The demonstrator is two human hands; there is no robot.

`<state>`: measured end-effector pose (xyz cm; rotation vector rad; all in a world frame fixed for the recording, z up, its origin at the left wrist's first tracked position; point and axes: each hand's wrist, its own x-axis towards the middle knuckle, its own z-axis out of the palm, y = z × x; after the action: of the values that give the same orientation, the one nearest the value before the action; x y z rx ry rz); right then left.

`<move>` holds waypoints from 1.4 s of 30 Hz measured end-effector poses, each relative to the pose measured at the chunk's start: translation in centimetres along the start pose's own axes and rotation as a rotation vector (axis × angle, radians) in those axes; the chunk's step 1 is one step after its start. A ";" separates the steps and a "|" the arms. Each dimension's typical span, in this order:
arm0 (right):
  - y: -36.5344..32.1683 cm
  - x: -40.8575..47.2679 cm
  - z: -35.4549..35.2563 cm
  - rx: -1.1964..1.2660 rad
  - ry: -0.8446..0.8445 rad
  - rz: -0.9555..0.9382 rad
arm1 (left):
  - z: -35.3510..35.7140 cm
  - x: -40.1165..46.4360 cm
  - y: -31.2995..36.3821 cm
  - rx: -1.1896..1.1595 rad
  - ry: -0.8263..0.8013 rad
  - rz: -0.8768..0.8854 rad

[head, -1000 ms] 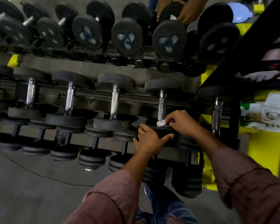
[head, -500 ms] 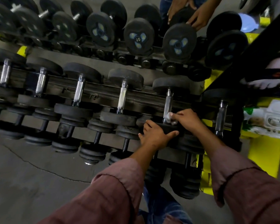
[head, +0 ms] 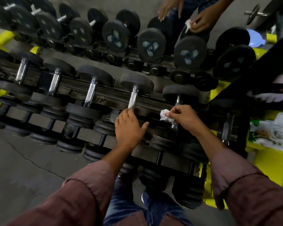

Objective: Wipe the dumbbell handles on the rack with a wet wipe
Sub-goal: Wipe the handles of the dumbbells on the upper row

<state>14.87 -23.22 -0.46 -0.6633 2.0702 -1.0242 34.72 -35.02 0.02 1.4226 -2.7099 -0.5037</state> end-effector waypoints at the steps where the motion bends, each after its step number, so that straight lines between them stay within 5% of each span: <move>1: -0.7 0.2 0.4 0.024 -0.012 -0.003 | -0.2 0.4 -0.9 0.001 -0.025 -0.045; 11: -5.4 2.8 6.9 -0.118 -0.066 -0.076 | -0.7 4.2 -6.8 -0.129 -0.413 -0.250; 42: -9.8 5.6 14.5 -0.895 -0.303 -0.152 | -1.7 5.4 -8.4 -0.146 -0.625 -0.129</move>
<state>24.12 -39.11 -0.63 -1.3304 2.1600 0.0116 38.54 -44.28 -1.49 1.6193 -2.9290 -1.3242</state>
